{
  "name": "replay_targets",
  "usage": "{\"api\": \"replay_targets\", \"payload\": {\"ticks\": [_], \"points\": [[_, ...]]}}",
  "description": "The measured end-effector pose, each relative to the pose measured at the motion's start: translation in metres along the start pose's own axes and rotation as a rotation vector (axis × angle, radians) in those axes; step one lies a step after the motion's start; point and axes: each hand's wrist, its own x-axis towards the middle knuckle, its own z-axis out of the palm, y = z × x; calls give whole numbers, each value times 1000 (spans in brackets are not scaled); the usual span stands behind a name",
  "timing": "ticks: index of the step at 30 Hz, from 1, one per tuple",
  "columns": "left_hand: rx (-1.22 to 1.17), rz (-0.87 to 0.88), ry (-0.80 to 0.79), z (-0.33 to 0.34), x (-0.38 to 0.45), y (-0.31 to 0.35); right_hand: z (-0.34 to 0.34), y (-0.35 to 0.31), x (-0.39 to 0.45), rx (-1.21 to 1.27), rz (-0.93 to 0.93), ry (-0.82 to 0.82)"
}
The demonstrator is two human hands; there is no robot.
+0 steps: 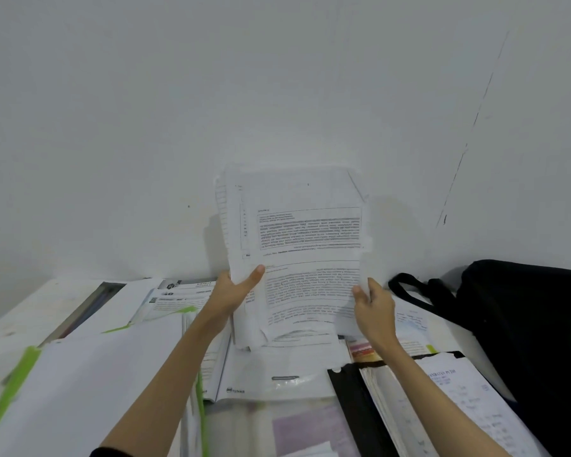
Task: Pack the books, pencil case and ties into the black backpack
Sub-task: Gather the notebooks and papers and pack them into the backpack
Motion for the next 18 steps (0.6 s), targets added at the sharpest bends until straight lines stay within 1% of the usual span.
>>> {"api": "replay_targets", "payload": {"ticks": [2, 4, 7, 9, 11, 13, 16, 18], "points": [[-14, 2, -27, -3, 0, -1, -13, -6, 7, -52, -1, 90], [8, 4, -50, -3, 1, -1, -32, -21, 18, -159, -28, 214], [37, -1, -38, -2, 4, -1, -62, -47, 45, -399, -155, 359], [20, -35, -28, -3, 7, -3, -75, -66, 64, -518, -262, 424], [-13, -88, -47, -7, 8, -5, -82, -88, 75, -585, -412, 420], [-26, -155, -101, -10, 7, -7, -76, -107, 79, -667, -558, 347], [2, -211, -157, -10, 2, -12, -42, -125, 75, -774, -740, 216], [-1, -223, -155, -9, 0, -15, -13, -134, 67, -824, -849, 137]]}}
